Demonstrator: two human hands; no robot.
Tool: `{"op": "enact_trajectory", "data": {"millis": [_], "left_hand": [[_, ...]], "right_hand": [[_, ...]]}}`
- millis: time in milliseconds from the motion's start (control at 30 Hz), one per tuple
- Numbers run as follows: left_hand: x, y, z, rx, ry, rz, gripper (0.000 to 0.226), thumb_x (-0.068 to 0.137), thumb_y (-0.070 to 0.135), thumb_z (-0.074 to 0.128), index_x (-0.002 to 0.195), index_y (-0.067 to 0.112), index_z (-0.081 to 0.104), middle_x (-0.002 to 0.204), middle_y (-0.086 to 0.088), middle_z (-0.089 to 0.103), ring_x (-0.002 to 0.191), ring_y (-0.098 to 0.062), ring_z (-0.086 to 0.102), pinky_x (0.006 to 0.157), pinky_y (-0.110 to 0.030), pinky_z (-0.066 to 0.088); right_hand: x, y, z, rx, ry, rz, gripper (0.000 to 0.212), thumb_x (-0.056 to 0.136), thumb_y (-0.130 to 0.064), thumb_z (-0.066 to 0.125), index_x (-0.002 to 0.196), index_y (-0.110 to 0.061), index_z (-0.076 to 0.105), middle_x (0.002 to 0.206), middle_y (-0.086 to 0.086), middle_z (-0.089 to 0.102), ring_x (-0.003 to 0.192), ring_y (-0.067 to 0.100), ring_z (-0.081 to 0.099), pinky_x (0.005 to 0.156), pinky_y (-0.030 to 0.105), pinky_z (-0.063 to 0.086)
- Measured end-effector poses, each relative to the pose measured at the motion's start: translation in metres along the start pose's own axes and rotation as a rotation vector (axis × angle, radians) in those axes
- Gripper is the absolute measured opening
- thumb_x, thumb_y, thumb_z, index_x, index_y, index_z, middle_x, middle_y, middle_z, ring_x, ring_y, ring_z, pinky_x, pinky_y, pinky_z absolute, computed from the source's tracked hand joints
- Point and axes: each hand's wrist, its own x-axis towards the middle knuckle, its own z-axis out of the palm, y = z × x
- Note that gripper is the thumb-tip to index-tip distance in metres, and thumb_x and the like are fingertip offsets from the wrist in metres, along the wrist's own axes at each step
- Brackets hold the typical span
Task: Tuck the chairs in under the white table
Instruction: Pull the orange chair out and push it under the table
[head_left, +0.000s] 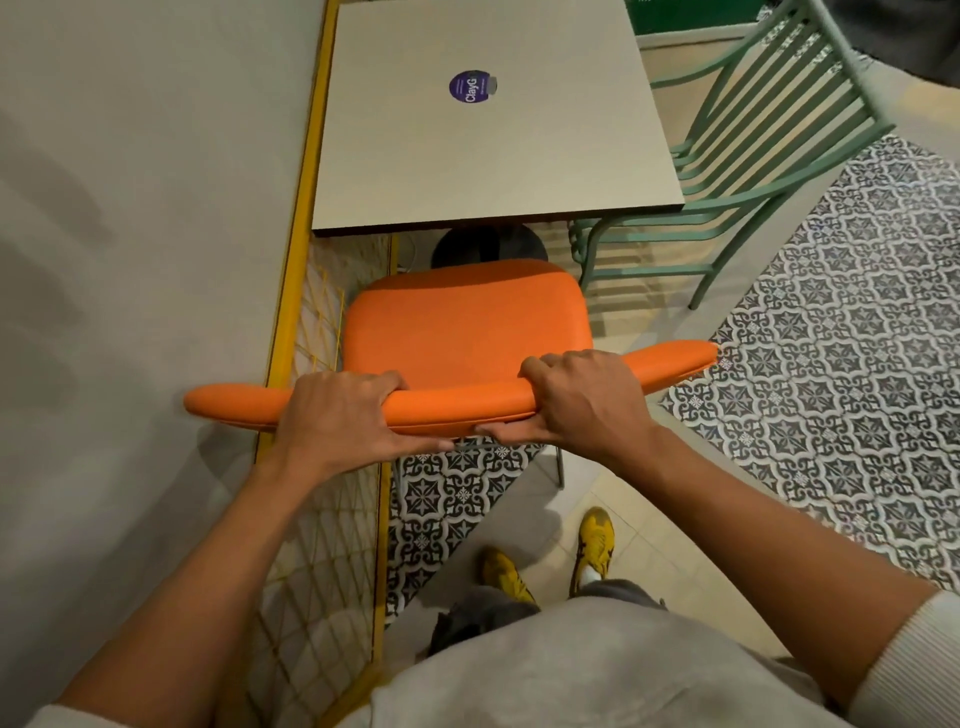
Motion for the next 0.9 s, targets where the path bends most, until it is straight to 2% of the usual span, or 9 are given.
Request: {"op": "enact_trajectory", "data": {"millis": [133, 267, 367, 500, 633, 767, 900], "left_hand": [[0.003, 0.0, -0.006, -0.024, -0.063, 0.012, 0.104, 0.056, 0.115, 0.033, 0.108, 0.036, 0.076, 0.067, 0.011, 0.071, 0.061, -0.015, 0.069, 0.059, -0.027, 0.052], [0.016, 0.008, -0.017, -0.252, -0.2, 0.003, 0.102, 0.062, 0.113, 0.034, 0.132, 0.046, 0.066, 0.112, 0.017, 0.077, 0.095, -0.011, 0.07, 0.082, -0.036, 0.058], [0.037, 0.035, -0.035, -0.281, -0.137, 0.077, 0.094, 0.077, 0.105, 0.028, 0.138, 0.042, 0.064, 0.135, 0.015, 0.07, 0.118, -0.015, 0.067, 0.091, -0.041, 0.056], [0.085, 0.093, -0.06, -0.278, -0.07, 0.195, 0.087, 0.091, 0.094, 0.025, 0.141, 0.034, 0.064, 0.141, 0.009, 0.069, 0.129, -0.017, 0.063, 0.099, -0.042, 0.054], [0.14, 0.169, -0.071, -0.267, -0.133, 0.287, 0.087, 0.091, 0.094, 0.023, 0.143, 0.036, 0.06, 0.143, 0.005, 0.067, 0.13, -0.021, 0.062, 0.101, -0.047, 0.054], [0.195, 0.253, -0.072, -0.309, -0.196, 0.362, 0.087, 0.091, 0.095, 0.022, 0.143, 0.036, 0.059, 0.143, 0.006, 0.066, 0.128, -0.019, 0.061, 0.096, -0.044, 0.052], [0.249, 0.343, -0.062, -0.29, -0.327, 0.394, 0.103, 0.087, 0.098, 0.022, 0.155, 0.026, 0.05, 0.158, -0.001, 0.054, 0.149, -0.024, 0.044, 0.116, -0.053, 0.043]], "right_hand": [[0.0, 0.003, -0.007, 0.013, -0.031, -0.005, 0.09, 0.077, -0.105, 0.028, 0.078, -0.021, 0.061, 0.066, -0.004, 0.06, 0.056, 0.021, 0.058, 0.054, 0.033, 0.044], [-0.005, 0.012, -0.01, 0.053, -0.056, 0.009, 0.095, 0.079, -0.104, 0.024, 0.099, -0.024, 0.07, 0.085, -0.003, 0.072, 0.078, 0.021, 0.068, 0.076, 0.04, 0.053], [-0.017, 0.037, -0.016, 0.088, -0.034, 0.098, 0.094, 0.081, -0.101, 0.029, 0.112, -0.025, 0.074, 0.1, -0.002, 0.078, 0.092, 0.021, 0.07, 0.085, 0.042, 0.053], [-0.047, 0.089, -0.024, 0.139, 0.002, 0.271, 0.089, 0.089, -0.095, 0.029, 0.123, -0.026, 0.072, 0.112, 0.001, 0.078, 0.101, 0.021, 0.071, 0.087, 0.039, 0.052], [-0.092, 0.156, -0.025, 0.219, 0.051, 0.475, 0.08, 0.097, -0.086, 0.029, 0.129, -0.025, 0.069, 0.124, 0.001, 0.075, 0.11, 0.023, 0.069, 0.089, 0.039, 0.053], [-0.156, 0.234, -0.017, 0.23, -0.077, 0.635, 0.078, 0.1, -0.08, 0.034, 0.145, -0.02, 0.057, 0.143, 0.007, 0.065, 0.128, 0.031, 0.062, 0.102, 0.047, 0.053], [-0.228, 0.314, -0.013, 0.223, -0.193, 0.749, 0.088, 0.096, -0.081, 0.039, 0.155, -0.017, 0.044, 0.157, 0.009, 0.051, 0.139, 0.033, 0.053, 0.11, 0.051, 0.048]]}}
